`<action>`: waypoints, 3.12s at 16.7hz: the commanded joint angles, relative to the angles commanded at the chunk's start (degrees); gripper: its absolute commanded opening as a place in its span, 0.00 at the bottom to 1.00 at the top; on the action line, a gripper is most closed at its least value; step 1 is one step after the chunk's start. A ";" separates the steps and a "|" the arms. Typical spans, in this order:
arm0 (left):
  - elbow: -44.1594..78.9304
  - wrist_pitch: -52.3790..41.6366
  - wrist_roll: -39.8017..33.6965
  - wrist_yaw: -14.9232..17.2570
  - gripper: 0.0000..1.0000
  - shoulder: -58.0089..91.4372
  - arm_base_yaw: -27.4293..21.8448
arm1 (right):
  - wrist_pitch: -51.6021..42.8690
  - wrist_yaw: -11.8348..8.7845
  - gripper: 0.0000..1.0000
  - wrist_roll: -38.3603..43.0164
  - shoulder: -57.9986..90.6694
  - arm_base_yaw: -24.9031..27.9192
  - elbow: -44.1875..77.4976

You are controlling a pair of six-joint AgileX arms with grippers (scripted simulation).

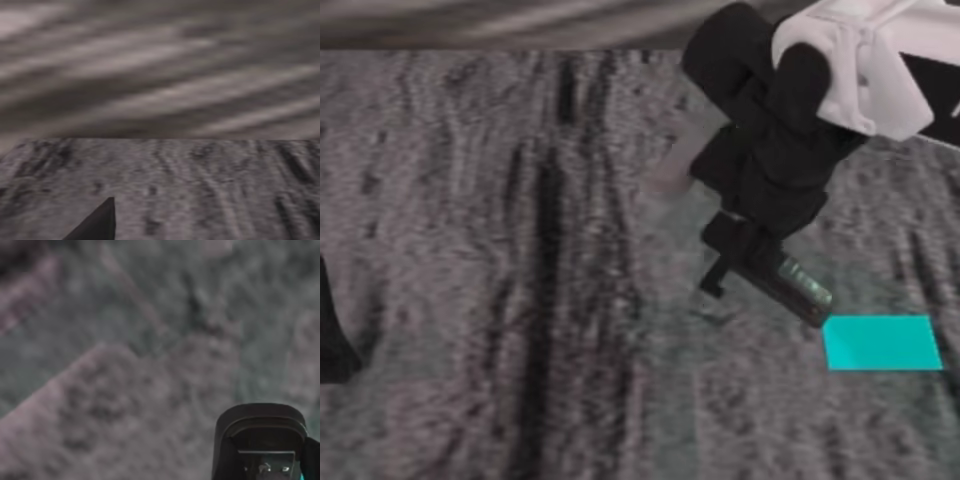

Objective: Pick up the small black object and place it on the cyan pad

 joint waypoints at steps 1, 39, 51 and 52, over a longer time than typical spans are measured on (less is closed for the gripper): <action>0.00 0.00 0.00 0.00 1.00 0.00 0.00 | 0.52 0.45 0.00 5.61 -0.31 -1.23 0.10; 0.00 0.00 0.00 0.00 1.00 0.00 0.00 | 10.58 -2.54 0.00 115.50 -2.40 -26.14 -23.68; 0.00 0.00 0.00 0.00 1.00 0.00 0.00 | 13.30 -2.56 0.45 116.13 -1.27 -25.62 -25.67; 0.00 0.00 0.00 0.00 1.00 0.00 0.00 | 13.30 -2.56 0.53 116.13 -1.27 -25.62 -25.67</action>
